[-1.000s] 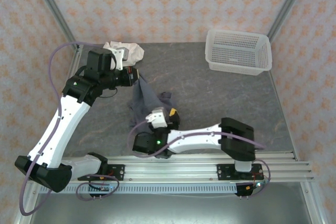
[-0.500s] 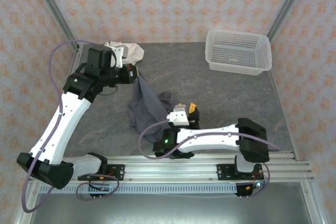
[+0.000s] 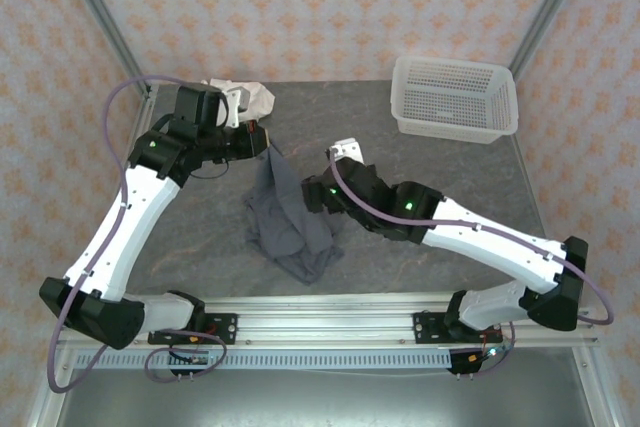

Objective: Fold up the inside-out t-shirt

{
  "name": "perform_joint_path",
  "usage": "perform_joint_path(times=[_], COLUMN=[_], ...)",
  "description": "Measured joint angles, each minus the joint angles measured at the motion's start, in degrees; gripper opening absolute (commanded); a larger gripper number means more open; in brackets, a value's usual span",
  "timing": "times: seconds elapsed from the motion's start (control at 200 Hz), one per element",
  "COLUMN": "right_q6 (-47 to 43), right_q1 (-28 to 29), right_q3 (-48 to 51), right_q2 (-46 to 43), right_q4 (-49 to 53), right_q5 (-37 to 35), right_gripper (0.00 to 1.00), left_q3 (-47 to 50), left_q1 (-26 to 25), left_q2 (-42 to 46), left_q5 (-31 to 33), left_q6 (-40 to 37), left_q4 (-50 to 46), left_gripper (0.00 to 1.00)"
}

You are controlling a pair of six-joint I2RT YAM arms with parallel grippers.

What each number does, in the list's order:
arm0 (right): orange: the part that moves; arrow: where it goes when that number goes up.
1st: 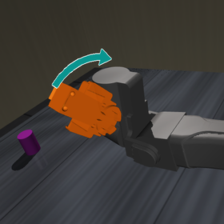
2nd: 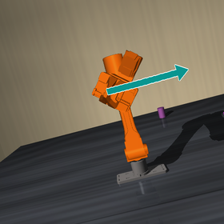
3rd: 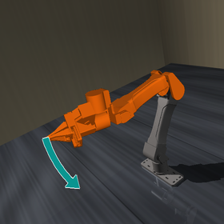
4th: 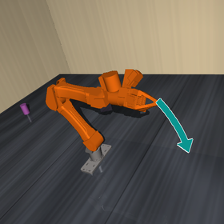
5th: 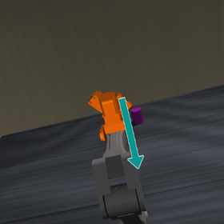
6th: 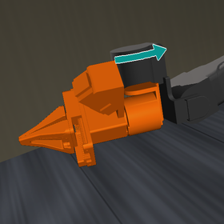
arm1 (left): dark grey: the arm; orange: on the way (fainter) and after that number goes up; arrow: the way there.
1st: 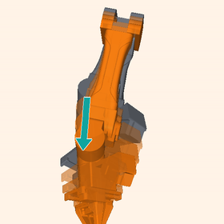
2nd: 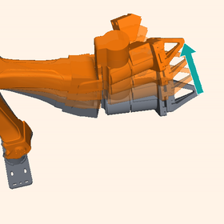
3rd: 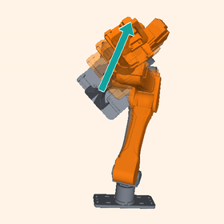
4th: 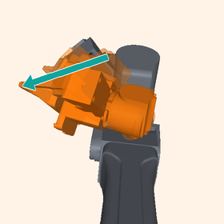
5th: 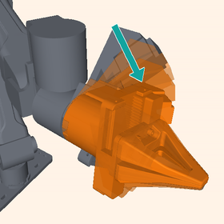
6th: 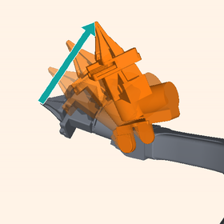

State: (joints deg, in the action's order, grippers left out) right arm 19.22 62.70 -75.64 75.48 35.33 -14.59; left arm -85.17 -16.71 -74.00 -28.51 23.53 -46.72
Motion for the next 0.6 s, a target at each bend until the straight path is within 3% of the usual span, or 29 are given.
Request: perform_joint_path(times=[0.235, 0.6], right_q6=[2.6, -5.3], right_q1=[6.4, 8.2], right_q3=[-2.1, -13.0], right_q2=[10.0, 27.6], right_q4=[-6.3, -0.6], right_q5=[1.0, -24.7], right_gripper=[1.00, 1.00], left_q3=[-5.8, -5.0], left_q1=[0.0, 0.0], left_q2=[-3.7, -2.4], left_q5=[-1.2, -2.9], left_q6=[4.1, 8.7], left_q4=[-2.8, -4.1], left_gripper=[0.00, 0.00])
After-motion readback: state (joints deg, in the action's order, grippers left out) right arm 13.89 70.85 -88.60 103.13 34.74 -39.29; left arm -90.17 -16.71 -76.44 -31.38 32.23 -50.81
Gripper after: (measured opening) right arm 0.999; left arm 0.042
